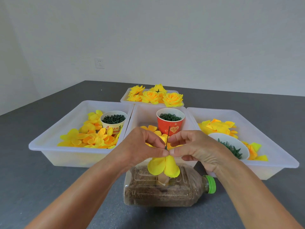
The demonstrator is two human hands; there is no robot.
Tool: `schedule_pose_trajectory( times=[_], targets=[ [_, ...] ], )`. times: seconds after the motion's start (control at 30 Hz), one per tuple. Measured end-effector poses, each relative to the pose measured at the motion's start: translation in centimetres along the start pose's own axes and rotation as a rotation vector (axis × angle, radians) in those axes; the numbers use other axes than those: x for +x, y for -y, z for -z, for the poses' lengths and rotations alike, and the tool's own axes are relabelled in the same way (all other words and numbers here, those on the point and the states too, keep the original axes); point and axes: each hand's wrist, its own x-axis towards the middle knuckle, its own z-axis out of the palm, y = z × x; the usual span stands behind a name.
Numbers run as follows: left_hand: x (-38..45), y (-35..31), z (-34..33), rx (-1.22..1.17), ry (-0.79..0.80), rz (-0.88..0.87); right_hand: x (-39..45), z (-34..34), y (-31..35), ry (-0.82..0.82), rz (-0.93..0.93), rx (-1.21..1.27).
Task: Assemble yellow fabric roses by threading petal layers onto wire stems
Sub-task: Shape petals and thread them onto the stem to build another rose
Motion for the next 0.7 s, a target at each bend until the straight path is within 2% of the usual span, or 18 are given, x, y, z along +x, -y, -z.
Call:
schedule_pose_trajectory(
  times=[0.13,0.2,0.3,0.43,0.6,0.7],
  targets=[
    [0.1,0.0,0.0,0.018,-0.012,0.002,2.5,1.3,0.5,-0.067,0.035,-0.014],
    [0.1,-0.1,0.0,0.014,-0.01,0.001,4.4,0.9,0.4,-0.078,0.069,-0.116],
    [0.0,-0.1,0.0,-0.005,-0.002,0.006,7.3,-0.7,-0.1,-0.045,0.115,-0.354],
    [-0.1,-0.2,0.0,-0.03,0.005,0.025,10.2,-2.8,-1.2,0.021,0.102,-0.887],
    [-0.3,-0.4,0.0,-0.037,0.014,0.033,11.9,-3.4,-2.7,-0.038,0.103,-1.007],
    [-0.2,-0.4,0.0,-0.03,0.02,0.026,12.0,-3.3,-2.7,-0.093,0.137,-0.976]
  ],
)
